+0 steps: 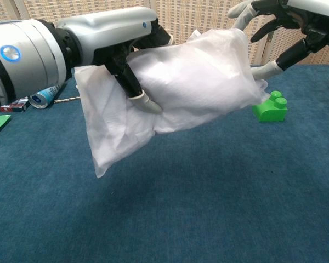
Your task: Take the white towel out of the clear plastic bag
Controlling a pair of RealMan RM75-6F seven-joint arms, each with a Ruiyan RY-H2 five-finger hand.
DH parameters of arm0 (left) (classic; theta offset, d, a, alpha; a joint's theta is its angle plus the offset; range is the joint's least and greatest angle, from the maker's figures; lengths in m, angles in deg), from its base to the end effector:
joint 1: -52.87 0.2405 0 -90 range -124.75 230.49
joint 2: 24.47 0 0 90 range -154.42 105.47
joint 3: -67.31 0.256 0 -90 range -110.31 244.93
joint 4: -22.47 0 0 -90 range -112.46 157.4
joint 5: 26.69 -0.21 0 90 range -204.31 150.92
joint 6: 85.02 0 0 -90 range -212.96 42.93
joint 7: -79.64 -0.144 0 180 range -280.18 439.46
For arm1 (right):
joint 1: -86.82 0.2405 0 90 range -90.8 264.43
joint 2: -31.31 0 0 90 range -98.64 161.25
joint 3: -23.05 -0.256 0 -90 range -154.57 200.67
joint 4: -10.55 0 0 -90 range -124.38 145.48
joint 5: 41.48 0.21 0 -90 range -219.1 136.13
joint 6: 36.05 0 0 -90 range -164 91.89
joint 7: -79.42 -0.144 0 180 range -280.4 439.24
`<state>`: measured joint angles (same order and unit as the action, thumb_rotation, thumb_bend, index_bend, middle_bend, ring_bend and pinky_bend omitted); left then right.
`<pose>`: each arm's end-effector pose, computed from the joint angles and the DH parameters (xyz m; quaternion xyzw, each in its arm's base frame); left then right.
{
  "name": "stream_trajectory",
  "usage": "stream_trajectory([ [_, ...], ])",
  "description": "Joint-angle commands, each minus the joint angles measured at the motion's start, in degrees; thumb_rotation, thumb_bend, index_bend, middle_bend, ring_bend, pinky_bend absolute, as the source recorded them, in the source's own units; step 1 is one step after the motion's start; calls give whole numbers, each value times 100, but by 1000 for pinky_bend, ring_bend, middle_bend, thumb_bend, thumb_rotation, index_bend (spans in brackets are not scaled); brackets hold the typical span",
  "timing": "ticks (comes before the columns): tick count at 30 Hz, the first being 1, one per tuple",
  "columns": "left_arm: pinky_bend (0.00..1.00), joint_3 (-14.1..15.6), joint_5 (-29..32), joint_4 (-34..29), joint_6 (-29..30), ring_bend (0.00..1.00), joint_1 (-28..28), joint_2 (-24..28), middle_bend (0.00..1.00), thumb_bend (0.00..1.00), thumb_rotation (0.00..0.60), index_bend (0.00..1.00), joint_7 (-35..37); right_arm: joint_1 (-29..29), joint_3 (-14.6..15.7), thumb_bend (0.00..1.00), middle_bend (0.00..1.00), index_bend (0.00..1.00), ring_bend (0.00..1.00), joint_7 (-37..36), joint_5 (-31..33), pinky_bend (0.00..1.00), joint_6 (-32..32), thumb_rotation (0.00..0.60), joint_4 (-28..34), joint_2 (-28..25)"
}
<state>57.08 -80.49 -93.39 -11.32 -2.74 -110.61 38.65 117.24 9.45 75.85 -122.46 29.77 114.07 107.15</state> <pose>-0.0043 0.2827 0.0189 -0.7546 -0.3071 -0.4570 0.3570 -0.1308 -0.2957 0.0712 0.6334 -0.4407 0.5499 0.3198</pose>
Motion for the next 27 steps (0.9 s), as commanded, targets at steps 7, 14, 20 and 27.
stream_trajectory([
  [7,696,-57,-17,-17,-46,551,68,20,568,0,600,512,-1,97,45,0,91,413,39,-6,110,226,-157,600,22,-58],
  [14,696,-102,-55,-74,-69,551,104,39,568,0,600,512,-19,252,44,0,62,413,10,37,229,207,-382,600,90,-87],
  [20,696,-129,-83,-119,-78,551,150,68,568,0,600,512,1,365,7,0,55,413,0,26,332,192,-486,600,144,-60],
  [27,696,-129,-117,-124,-95,551,195,77,568,0,600,512,5,477,-14,207,55,433,0,-2,482,182,-600,600,151,16],
])
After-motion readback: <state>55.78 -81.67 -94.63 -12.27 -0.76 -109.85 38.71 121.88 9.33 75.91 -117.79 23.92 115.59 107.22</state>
